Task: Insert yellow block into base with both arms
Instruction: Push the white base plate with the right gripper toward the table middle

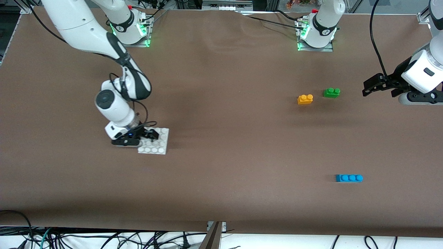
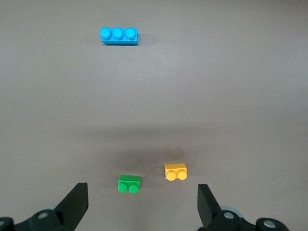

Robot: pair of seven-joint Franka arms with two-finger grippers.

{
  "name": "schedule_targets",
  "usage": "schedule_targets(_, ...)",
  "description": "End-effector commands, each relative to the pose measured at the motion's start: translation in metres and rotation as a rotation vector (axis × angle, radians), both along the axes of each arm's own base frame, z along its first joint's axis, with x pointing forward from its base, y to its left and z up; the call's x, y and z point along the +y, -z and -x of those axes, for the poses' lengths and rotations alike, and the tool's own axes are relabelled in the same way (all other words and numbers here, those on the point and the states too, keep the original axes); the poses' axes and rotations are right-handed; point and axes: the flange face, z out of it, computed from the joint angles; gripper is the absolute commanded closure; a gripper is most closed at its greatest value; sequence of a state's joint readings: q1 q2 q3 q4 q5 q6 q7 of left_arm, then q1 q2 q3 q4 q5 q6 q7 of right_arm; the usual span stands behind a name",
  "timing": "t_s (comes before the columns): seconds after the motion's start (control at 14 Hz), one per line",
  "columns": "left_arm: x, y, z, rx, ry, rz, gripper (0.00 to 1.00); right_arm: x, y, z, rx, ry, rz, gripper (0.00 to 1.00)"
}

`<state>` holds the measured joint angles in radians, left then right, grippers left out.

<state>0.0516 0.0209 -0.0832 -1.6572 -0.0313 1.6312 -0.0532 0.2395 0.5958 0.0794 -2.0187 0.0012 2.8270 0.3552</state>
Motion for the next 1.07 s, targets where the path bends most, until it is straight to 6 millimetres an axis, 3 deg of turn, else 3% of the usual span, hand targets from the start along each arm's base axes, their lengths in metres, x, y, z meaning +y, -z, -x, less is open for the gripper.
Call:
schedule_targets(0.0,0.001,-0.006,-0.003,0.001,0.019,-0.011,0.00,0.036,0.012,0.003,0.006,0.019,-0.019,0.23)
schedule_targets(0.29,0.001,-0.006,-0.003,0.001,0.019,-0.011,0.00,0.084,0.009,0.003,0.022,-0.012,-0.023,0.23)
schedule_targets(0.72,0.000,-0.006,-0.002,0.001,0.020,-0.011,0.00,0.185,0.002,0.021,0.006,0.028,-0.090,0.23)
schedule_targets(1.0,0.000,-0.006,-0.002,0.003,0.020,-0.011,0.00,0.231,0.001,0.035,-0.004,-0.004,-0.113,0.23)
